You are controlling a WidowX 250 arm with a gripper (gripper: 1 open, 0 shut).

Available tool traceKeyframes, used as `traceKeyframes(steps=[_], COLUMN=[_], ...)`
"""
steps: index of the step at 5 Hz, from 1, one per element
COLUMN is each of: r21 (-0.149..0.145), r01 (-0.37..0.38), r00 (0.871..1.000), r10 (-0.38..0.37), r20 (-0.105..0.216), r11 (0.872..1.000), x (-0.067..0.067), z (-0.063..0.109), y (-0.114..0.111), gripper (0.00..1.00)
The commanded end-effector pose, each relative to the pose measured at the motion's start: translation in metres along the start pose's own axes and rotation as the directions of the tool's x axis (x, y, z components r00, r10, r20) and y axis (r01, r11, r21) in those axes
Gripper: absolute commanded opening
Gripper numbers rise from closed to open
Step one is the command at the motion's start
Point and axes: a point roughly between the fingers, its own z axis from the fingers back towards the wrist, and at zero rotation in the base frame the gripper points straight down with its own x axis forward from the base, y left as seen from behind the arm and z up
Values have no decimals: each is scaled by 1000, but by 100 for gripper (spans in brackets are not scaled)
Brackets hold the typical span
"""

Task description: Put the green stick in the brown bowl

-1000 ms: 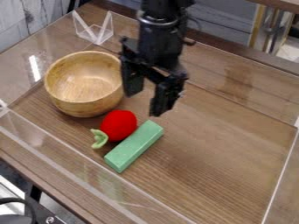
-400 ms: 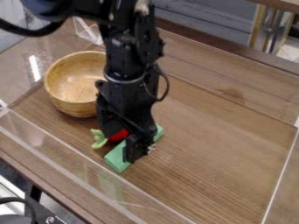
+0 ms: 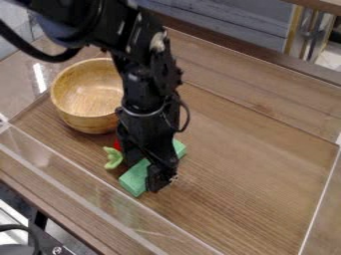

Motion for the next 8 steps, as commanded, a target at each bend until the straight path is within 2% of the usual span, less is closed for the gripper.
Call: traceKeyframes(steps=[1, 2, 4, 6, 8], r21=[14, 14, 3, -9, -26], r01=[-8, -34, -132, -105, -66], r00=[999, 997, 987, 989, 993], r10=[7, 32, 131, 106, 68], r20=[48, 69, 93, 106, 97], r11=[1000, 999, 991, 994, 997], x=[4, 4, -4, 14, 9], z=[-12, -15, -13, -2, -15], y=[13, 21, 10, 7, 7], gripper=[100, 100, 100, 100, 100])
